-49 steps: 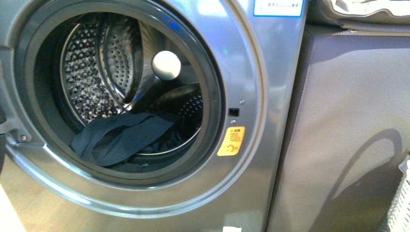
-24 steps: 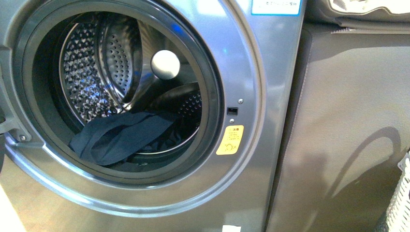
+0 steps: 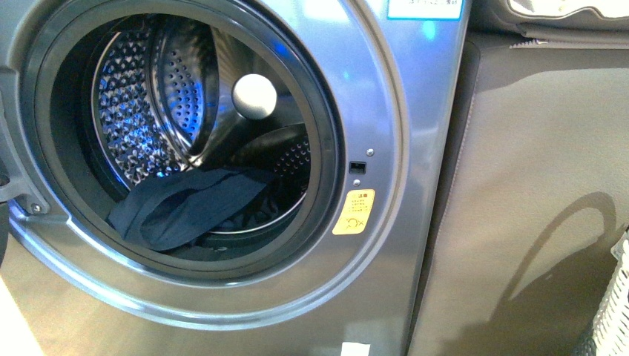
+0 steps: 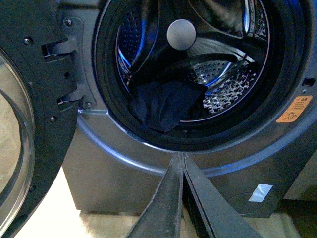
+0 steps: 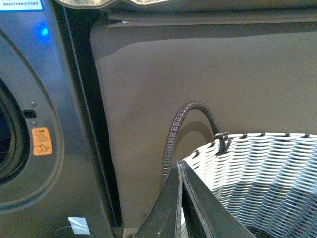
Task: Put clothes into washing machine
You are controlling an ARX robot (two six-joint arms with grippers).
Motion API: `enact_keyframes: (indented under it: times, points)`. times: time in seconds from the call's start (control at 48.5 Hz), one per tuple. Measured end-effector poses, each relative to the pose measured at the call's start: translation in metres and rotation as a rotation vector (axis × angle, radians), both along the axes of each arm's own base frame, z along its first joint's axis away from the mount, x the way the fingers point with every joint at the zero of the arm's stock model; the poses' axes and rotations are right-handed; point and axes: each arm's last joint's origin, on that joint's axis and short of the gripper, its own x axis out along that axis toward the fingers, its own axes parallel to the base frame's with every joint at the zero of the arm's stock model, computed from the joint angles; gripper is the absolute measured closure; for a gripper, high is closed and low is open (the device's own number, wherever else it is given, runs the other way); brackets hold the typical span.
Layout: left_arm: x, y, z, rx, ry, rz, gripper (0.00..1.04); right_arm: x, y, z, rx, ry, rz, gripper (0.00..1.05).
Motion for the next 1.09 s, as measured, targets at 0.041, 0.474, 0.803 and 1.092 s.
enact_keyframes:
  times: [0.041, 0.474, 0.803, 1.092]
  points:
    - [0.0, 0.0, 0.0, 0.0, 0.0, -0.001, 1.01, -0.002, 0.0, -0.003, 0.0, 0.0, 0.002, 1.02]
    - [0.0, 0.0, 0.0, 0.0, 0.0, 0.0, 1.01, -0.015, 0.0, -0.02, 0.0, 0.001, 0.003, 1.02]
    - [0.0, 0.0, 0.0, 0.0, 0.0, 0.0, 1.01, -0.024, 0.0, -0.029, 0.0, -0.003, 0.003, 1.02]
    - [0.0, 0.0, 0.0, 0.0, 0.0, 0.0, 1.01, -0.032, 0.0, -0.032, 0.0, -0.003, 0.003, 1.02]
